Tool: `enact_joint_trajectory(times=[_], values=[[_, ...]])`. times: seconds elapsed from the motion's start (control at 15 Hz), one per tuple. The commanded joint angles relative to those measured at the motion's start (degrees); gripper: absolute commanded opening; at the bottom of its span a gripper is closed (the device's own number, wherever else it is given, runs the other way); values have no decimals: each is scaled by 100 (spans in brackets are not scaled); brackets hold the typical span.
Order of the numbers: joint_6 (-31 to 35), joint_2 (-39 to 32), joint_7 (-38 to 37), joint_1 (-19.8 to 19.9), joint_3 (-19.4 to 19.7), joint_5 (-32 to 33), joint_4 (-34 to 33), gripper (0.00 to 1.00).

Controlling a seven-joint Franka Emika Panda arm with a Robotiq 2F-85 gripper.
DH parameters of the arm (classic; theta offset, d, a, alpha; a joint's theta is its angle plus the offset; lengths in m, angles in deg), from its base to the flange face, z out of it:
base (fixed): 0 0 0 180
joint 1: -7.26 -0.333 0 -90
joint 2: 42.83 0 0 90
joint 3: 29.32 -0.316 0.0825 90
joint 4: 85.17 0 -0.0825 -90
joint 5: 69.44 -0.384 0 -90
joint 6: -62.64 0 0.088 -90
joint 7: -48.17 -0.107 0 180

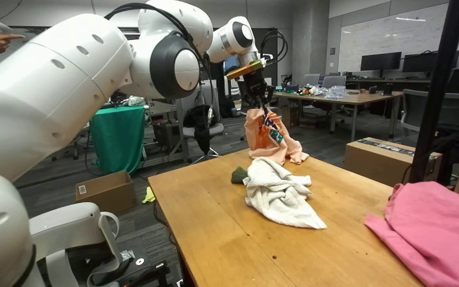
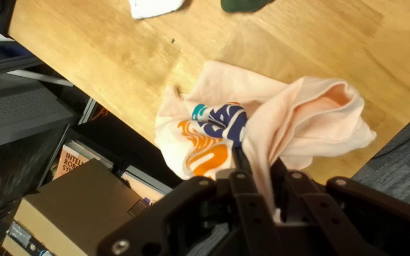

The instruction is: Spread the objects across the table

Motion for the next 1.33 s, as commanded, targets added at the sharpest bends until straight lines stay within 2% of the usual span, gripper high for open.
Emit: enact_joint_trajectory(times=[0.0,0.4,0.47,1.07,1.13,1.27], values=[[-422,-16,362,41,-86,-149,-391,50],[-537,180,451,62,-74,-93,-454,95],[-578,225,411,79,-57,-87,-452,99],[-1169,995,250,697,-100,-240,-137,100],[-1304,1157,81,588,-132,-237,-64,100],[-1392,1338,35,640,-186,-320,36,100]])
